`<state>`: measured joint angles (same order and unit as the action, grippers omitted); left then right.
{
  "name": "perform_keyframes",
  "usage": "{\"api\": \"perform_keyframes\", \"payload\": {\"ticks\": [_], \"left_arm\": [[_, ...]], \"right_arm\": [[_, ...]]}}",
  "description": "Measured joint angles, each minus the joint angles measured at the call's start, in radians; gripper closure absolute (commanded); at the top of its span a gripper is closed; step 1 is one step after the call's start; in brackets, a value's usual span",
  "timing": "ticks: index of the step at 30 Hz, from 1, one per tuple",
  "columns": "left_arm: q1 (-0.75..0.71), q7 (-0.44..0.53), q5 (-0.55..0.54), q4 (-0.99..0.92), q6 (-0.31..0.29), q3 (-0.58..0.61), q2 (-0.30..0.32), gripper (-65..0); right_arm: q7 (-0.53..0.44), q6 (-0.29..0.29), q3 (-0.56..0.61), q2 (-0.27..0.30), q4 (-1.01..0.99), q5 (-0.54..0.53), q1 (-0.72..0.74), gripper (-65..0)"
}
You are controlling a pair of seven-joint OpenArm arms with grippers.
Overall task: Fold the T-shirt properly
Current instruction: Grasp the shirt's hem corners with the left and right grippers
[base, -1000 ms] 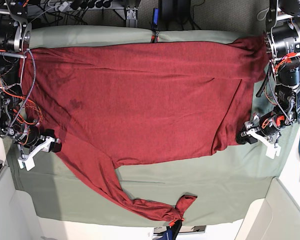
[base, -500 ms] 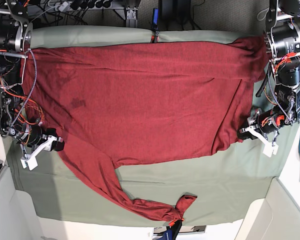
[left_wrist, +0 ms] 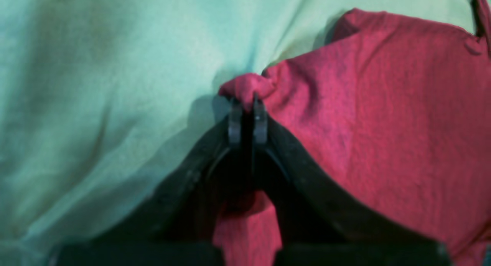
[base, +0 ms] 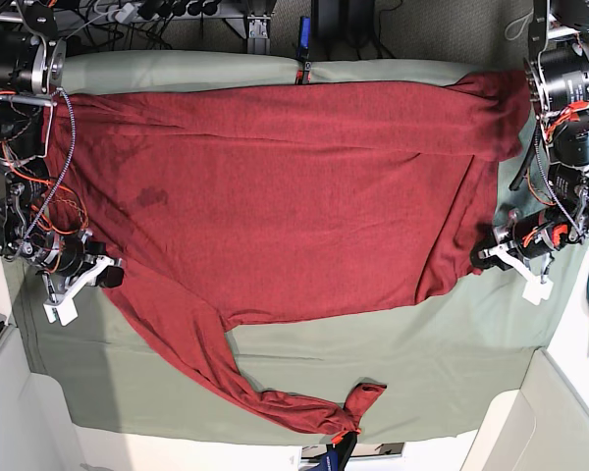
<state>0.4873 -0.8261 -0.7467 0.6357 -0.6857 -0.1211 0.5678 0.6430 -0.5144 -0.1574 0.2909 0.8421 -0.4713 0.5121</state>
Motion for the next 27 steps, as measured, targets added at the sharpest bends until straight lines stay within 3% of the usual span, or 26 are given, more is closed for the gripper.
{"api": "perform_keyframes", "payload": {"ticks": [7, 15, 18, 20, 27], "left_arm": [[-0.007, -0.06, -0.074, 0.06, 0.0, 0.002, 0.05, 0.0], [-0.012, -0.093, -0.12, 0.06, 0.0, 0.002, 0.056, 0.0], [-0.014, -0.093, -0.121, 0.06, 0.0, 0.002, 0.056, 0.0], [-0.019, -0.093, -0.123, 0.06, 0.0, 0.002, 0.055, 0.0], [-0.039, -0.094, -0.134, 0.06, 0.0, 0.002, 0.055, 0.0]], "right_arm": [[0.01, -0.01, 0.0, 0.017, 0.049, -0.045, -0.025, 0.0], [0.004, -0.014, -0.053, 0.021, 0.224, -0.044, -0.063, 0.0], [-0.026, 0.01, -0.073, 0.022, 0.225, 0.025, -0.058, -22.1], [-0.06, 0.039, -0.074, 0.022, 0.219, 0.08, -0.058, -30.9], [-0.145, 0.04, -0.073, 0.018, 0.082, 0.117, -0.04, -31.5]]}}
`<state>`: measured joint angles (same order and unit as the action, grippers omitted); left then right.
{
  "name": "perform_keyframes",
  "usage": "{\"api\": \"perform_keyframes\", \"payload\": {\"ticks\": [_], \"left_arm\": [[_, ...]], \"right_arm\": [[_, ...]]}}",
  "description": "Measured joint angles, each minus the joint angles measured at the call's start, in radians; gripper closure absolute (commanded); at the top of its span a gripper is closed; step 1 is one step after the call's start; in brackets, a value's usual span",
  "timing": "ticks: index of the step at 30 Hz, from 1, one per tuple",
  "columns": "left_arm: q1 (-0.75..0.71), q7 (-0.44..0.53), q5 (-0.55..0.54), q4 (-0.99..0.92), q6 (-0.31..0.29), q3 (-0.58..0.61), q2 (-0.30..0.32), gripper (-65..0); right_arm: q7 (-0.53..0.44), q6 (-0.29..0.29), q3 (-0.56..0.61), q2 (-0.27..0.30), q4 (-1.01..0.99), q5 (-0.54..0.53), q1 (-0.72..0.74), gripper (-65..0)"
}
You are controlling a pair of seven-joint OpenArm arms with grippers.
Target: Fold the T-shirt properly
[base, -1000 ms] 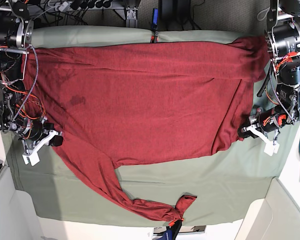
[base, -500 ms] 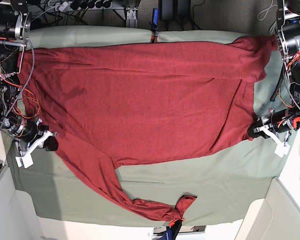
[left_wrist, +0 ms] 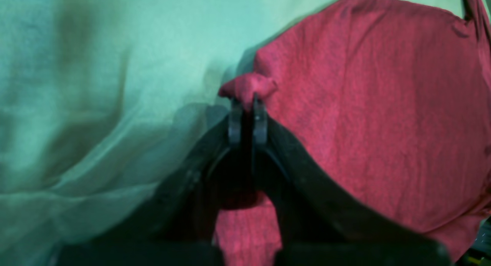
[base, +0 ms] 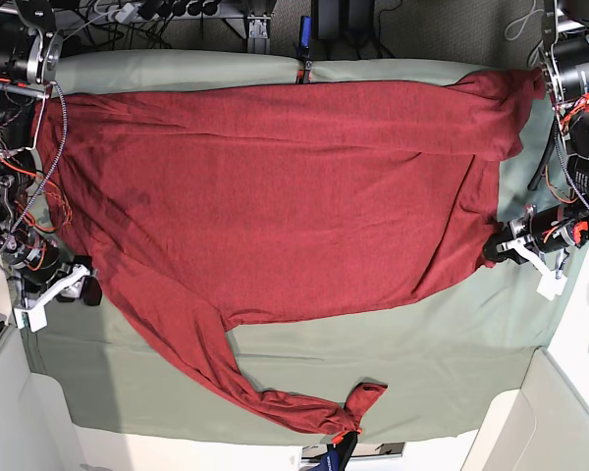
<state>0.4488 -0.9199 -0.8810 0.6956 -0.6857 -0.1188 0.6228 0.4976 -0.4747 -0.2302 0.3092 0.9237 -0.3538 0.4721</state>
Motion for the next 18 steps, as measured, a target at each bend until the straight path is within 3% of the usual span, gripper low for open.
{"api": "perform_keyframes", "payload": {"ticks": [9, 18], "left_arm": [[0.0, 0.0, -0.002, 0.0, 0.0, 0.0, 0.001, 0.0], [0.0, 0.0, -0.002, 0.0, 0.0, 0.0, 0.0, 0.0]], "right_arm": [[-0.034, -0.01, 0.1, -0.022, -0.072, 0.006, 0.01, -31.4], [-0.045, -0.012, 0.108, -0.073, -0.071, 0.002, 0.01, -31.1]]}}
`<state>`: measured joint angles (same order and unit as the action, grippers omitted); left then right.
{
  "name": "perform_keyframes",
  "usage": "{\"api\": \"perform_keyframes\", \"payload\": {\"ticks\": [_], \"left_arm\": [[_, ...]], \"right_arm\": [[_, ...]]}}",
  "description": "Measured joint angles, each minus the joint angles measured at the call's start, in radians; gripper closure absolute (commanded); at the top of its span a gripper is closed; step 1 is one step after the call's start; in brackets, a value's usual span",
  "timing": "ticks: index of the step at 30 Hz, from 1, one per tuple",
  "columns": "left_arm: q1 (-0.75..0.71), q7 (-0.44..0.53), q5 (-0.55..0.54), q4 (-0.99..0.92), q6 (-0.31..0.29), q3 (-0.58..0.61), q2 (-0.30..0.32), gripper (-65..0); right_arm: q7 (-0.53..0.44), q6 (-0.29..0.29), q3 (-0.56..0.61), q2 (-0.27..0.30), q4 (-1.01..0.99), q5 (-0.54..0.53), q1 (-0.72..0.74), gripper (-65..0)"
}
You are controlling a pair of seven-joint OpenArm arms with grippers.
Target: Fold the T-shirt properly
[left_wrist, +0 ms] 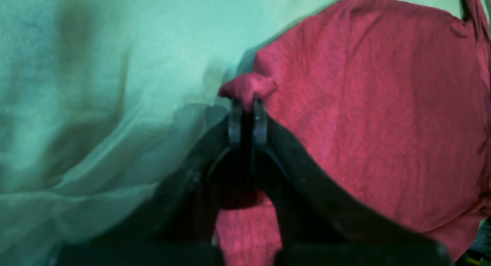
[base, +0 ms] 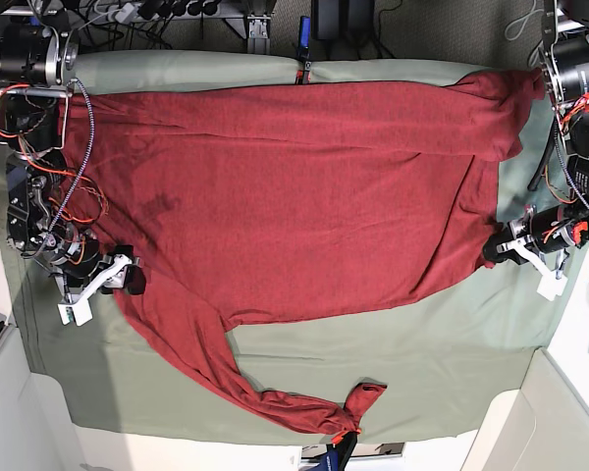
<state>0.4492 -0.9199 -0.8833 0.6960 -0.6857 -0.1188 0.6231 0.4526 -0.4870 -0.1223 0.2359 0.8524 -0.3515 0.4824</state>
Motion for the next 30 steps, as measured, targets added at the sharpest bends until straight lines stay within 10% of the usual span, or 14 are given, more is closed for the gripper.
{"api": "perform_keyframes", "payload": {"ticks": [5, 30], "left_arm": [[0.0, 0.0, 0.0, 0.0, 0.0, 0.0, 0.0, 0.0], [-0.201, 0.028, 0.138, 0.528, -0.004, 0.003, 0.054, 0.0]], "right_arm": [[0.004, 0.0, 0.0, -0.001, 0.0, 0.025, 0.0, -0.8], [0.067, -0.019, -0.007, 0.135, 0.486, 0.003, -0.246, 0.0]]}}
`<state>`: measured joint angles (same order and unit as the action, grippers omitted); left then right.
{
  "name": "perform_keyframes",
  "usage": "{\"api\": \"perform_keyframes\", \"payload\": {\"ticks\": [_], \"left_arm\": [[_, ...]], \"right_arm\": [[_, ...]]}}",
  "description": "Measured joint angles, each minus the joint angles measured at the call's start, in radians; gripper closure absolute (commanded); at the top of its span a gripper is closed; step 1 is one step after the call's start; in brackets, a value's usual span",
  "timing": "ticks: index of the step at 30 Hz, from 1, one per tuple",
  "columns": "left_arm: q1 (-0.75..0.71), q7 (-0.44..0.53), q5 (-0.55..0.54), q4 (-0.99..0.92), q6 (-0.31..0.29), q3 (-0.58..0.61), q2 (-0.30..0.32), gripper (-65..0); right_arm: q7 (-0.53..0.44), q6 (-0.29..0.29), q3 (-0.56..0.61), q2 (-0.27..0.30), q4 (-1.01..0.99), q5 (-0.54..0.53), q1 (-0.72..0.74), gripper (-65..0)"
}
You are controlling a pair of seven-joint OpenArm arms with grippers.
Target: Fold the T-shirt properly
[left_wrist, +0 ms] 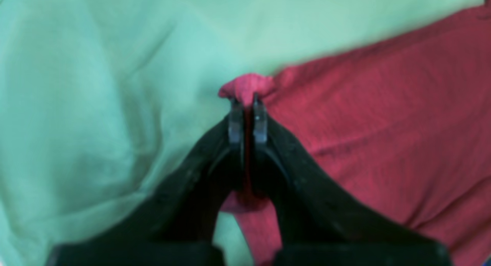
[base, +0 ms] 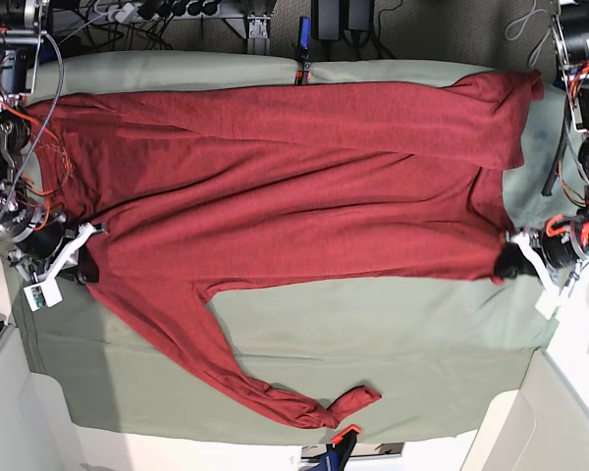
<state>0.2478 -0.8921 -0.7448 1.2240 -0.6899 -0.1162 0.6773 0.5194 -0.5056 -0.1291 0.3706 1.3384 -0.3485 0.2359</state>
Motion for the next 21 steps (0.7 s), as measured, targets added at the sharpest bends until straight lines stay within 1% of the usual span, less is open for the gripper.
{"api": "perform_keyframes", "payload": {"ticks": [3, 7, 14, 21], "left_arm": [[-0.096, 0.035, 0.033, 0.127, -0.005, 0.003, 0.019, 0.0], [-0.166, 0.043, 0.038, 0.224, -0.005, 0.001, 0.058, 0.0], [-0.206, 0.04, 0.036, 0.239, -0.005, 0.001, 0.057, 0.0], [-0.248, 0.036, 0.015, 0.271, -0.004, 0.001, 0.057, 0.0]], "right_arm": [[0.004, 0.0, -0.021, 0.0, 0.033, -0.003, -0.044, 0.0], [0.001, 0.0, -0.06, 0.0, 0.058, -0.007, -0.074, 0.0], [0.009, 0.0, -0.079, 0.0, 0.058, -0.021, -0.122, 0.0], [0.013, 0.0, -0.079, 0.0, 0.058, -0.021, -0.125, 0.0]]}}
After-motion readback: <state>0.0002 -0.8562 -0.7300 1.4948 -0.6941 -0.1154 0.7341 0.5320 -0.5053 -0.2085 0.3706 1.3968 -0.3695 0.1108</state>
